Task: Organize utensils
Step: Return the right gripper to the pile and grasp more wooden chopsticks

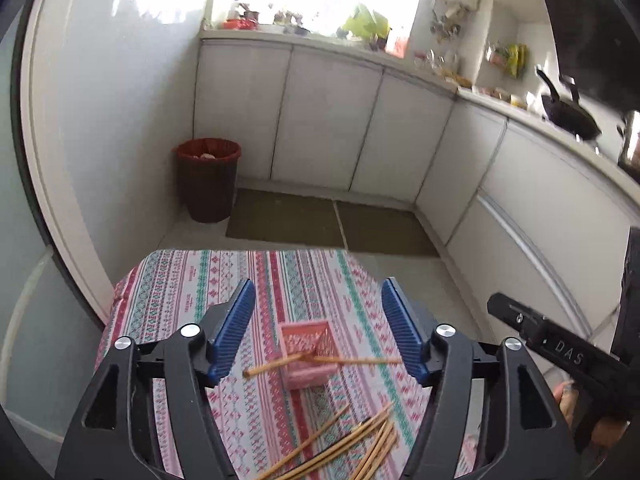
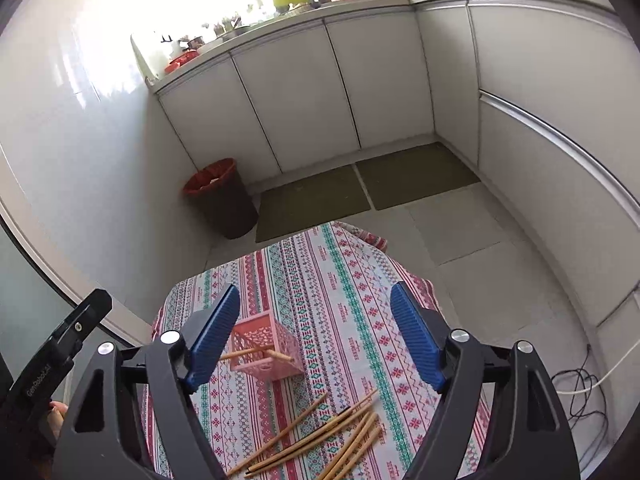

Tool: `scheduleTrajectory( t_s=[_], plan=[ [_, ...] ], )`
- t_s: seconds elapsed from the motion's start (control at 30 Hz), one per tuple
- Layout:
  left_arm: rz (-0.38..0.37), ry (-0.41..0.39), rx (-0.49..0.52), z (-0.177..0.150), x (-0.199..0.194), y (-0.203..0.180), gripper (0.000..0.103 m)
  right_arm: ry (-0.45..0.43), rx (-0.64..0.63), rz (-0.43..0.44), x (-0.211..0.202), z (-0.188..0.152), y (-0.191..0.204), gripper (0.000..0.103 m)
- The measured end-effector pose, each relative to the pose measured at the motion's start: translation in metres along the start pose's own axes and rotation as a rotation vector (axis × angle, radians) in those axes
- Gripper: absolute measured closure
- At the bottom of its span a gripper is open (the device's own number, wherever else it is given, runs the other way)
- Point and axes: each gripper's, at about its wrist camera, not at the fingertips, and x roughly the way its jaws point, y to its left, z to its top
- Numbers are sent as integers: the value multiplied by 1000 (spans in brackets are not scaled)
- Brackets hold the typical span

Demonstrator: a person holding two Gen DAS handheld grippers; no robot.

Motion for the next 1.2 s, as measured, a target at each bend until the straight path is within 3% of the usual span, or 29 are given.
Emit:
scheduleTrajectory(
  t_s=[0.07, 0.13, 0.2, 0.37, 0.5, 0.6, 0.67, 0.73, 0.9, 0.97, 1.13, 1.2],
  plan=[
    [-11, 68, 61, -10, 2, -9, 34, 14, 5, -11, -1, -9, -5, 23],
    [-31, 191, 159, -28, 12, -22, 25, 39, 13, -40, 1, -24, -16, 21],
    [-29, 261, 213, -46, 22, -30, 25, 87, 22, -74, 8, -38, -29, 20],
    [-18, 518, 216, -104, 81, -27, 23, 268, 130, -101, 38, -58, -68, 20],
    [40, 624, 205, -137, 125, -20, 23, 333, 199, -99, 50, -63, -90, 20],
    [74, 622, 199, -151, 147, -19, 36, 375, 227, -108, 58, -67, -99, 20],
    [85, 618, 203, -159, 159, -21, 54, 412, 261, -89, 63, -72, -107, 20],
    [92, 613, 214, -165, 167, -23, 60, 448, 294, -68, 68, -76, -112, 20],
    [128, 566, 266, -171, 182, -33, 61, 459, 308, -83, 72, -79, -119, 21],
    [135, 553, 282, -171, 187, -37, 67, 459, 314, -99, 73, -80, -122, 20],
    [144, 606, 294, -189, 208, -32, 75, 490, 359, -145, 89, -84, -136, 21],
    [133, 581, 304, -191, 204, -31, 77, 520, 380, -145, 100, -89, -139, 20]
  ],
)
